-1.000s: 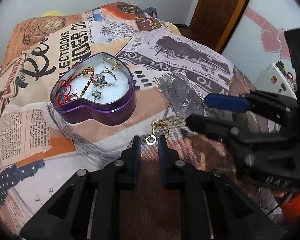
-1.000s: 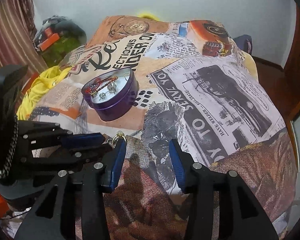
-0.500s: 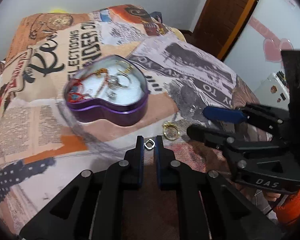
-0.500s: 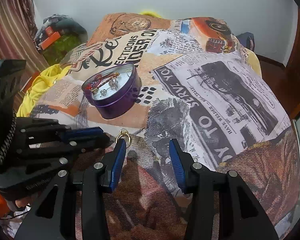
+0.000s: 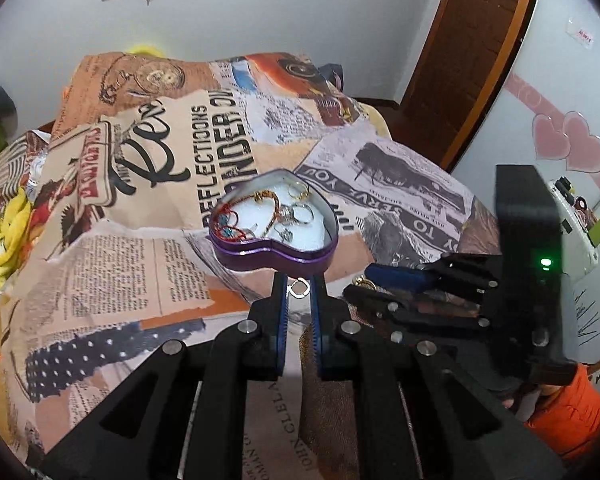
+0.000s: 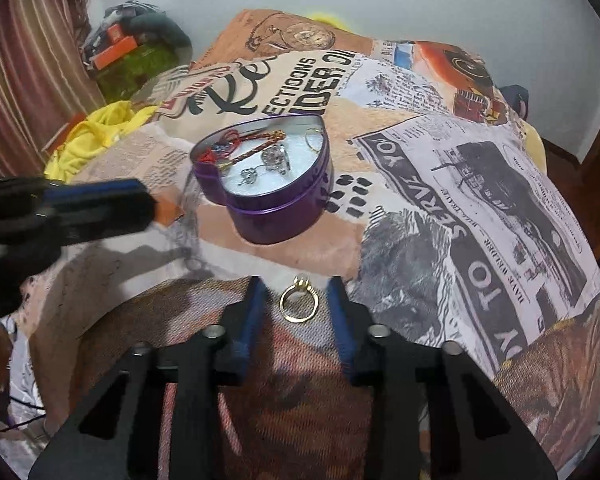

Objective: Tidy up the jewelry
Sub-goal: 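Grasp the silver ring with the left tool while the right tool grasps the gold ring, then carry both rings into the tin and open both tools to release them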

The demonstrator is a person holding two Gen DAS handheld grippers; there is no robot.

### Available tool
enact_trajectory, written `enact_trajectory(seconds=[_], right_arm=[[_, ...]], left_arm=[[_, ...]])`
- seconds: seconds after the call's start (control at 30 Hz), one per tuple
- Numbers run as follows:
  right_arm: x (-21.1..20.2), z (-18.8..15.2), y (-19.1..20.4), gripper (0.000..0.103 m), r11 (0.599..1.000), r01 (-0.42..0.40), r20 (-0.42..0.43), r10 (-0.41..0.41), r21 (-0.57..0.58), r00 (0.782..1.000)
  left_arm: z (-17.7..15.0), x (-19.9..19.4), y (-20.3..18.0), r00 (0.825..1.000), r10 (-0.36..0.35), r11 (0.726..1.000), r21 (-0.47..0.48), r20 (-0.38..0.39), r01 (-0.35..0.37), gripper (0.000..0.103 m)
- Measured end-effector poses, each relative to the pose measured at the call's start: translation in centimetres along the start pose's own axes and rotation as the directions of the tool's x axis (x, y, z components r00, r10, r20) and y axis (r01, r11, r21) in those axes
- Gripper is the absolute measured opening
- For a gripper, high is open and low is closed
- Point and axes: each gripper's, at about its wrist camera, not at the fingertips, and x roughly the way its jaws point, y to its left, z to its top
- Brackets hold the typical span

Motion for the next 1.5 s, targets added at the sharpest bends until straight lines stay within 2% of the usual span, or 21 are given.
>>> enact_trajectory(seconds=[0.27, 0.83, 1.13, 1.5], right_arm=[[-1.1, 0.1, -0.7, 0.017, 0.997, -0.029, 0.026, 0.027, 0.066, 0.999], [-4.1, 4.1, 0.5, 0.017, 0.998, -0.043, 0.153, 0.036, 0.047, 0.988], [-2.0, 5.1, 1.0, 0.017, 0.998, -0.05, 0.13, 0.046, 0.029, 0.99], [-0.3, 5.7, 0.9, 0.017, 0.999, -0.045, 0.097, 0.043, 0.021, 0.994]], left_arm=[[0.2, -0.3, 0.3, 1.0, -0.003, 1.0, -0.004, 0.009, 0.003, 0.009], [2.3, -0.7, 1.6, 0.999, 0.014, 1.0, -0.01, 0.046, -0.014, 0.009], [4.0, 1.0, 3.0, 0.999, 0.017, 1.0, -0.026, 0.046, -0.016, 0.009], [4.4, 3.4, 3.9, 1.0, -0.006, 0.999, -0.043, 0.012, 0.006, 0.009]])
